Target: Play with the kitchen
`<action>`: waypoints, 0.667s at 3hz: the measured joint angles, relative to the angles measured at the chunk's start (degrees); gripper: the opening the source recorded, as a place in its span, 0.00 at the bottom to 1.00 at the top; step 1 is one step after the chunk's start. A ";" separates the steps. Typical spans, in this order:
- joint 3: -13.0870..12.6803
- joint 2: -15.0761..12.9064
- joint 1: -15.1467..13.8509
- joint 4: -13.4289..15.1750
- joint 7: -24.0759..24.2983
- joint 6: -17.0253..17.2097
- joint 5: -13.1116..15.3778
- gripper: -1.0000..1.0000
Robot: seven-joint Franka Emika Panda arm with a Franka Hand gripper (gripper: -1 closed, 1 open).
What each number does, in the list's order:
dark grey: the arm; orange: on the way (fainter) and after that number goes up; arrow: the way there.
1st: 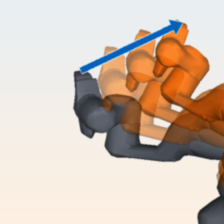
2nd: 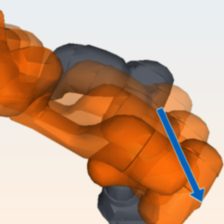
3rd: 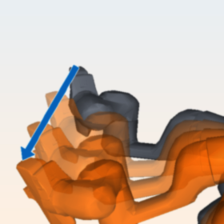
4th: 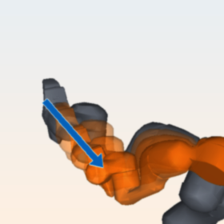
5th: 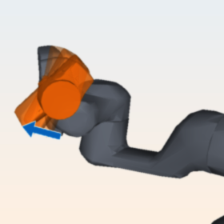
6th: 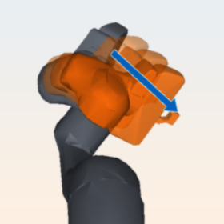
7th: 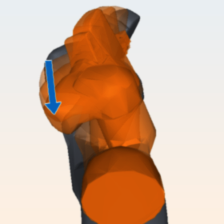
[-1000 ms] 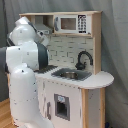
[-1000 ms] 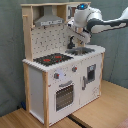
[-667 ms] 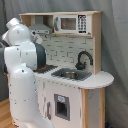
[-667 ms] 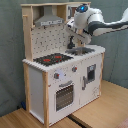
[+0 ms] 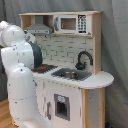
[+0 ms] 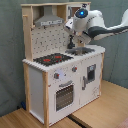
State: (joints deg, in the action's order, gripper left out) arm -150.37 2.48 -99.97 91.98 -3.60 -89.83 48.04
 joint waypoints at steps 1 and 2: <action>0.34 1.19 2.40 -1.33 -0.95 2.57 4.64 1.00; 0.32 2.12 3.94 -2.69 -2.83 5.00 9.34 1.00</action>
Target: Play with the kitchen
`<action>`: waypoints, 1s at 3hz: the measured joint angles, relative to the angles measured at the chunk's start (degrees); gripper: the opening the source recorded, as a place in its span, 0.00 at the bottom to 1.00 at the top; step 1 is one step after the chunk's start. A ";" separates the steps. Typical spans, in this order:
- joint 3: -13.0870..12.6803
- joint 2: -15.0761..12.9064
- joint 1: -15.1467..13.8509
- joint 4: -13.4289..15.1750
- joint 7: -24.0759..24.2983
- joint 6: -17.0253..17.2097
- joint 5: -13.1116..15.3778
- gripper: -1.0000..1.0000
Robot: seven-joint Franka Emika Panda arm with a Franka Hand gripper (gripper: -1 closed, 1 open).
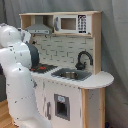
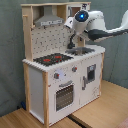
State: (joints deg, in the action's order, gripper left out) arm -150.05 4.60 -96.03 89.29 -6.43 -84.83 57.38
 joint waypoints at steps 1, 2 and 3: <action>0.00 0.55 0.92 -0.90 -2.66 1.51 4.86 1.00; 0.04 0.88 1.16 -1.06 -6.89 1.79 11.18 1.00; 0.30 1.28 1.14 -0.84 -11.27 1.02 16.56 1.00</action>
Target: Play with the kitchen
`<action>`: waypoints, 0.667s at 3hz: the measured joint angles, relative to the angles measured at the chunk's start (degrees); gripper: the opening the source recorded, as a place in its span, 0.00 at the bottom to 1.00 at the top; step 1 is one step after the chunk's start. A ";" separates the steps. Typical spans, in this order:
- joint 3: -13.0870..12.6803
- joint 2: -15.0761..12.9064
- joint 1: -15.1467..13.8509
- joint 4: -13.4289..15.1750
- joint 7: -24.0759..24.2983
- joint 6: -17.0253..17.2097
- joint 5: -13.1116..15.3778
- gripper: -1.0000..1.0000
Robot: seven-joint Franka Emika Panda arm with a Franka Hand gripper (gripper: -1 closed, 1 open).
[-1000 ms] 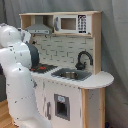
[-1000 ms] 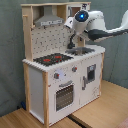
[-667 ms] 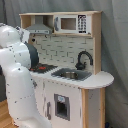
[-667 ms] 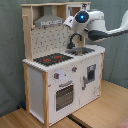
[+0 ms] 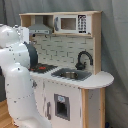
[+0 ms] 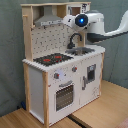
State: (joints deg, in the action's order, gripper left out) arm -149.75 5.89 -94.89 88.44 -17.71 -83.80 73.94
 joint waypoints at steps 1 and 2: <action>0.21 0.39 -0.06 1.00 -4.10 -1.84 5.29 1.00; 0.21 0.37 -0.04 3.64 -5.68 -4.54 9.67 1.00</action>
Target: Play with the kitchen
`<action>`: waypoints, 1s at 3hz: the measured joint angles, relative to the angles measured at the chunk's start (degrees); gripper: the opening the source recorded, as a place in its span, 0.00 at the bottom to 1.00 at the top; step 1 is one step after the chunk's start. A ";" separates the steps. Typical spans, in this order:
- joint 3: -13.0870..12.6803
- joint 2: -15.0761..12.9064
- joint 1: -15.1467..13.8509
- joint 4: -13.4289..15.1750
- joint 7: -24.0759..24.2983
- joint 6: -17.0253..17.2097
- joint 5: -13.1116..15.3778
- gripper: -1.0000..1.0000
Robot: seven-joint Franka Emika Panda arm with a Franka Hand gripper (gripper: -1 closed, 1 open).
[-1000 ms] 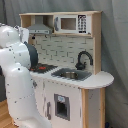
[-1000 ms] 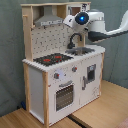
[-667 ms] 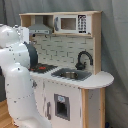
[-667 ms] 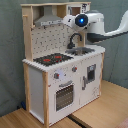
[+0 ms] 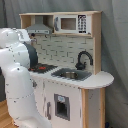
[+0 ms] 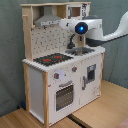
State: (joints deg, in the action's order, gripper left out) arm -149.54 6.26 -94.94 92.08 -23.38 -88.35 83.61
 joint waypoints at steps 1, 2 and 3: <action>0.01 -0.10 -0.01 3.04 0.06 -3.20 3.92 1.00; 0.07 -0.58 -0.08 5.20 0.54 -6.78 7.98 1.00; 0.11 -1.95 -0.09 6.67 -0.08 -10.88 12.37 1.00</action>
State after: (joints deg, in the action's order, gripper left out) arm -149.44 4.31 -95.03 98.75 -23.47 -99.23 95.97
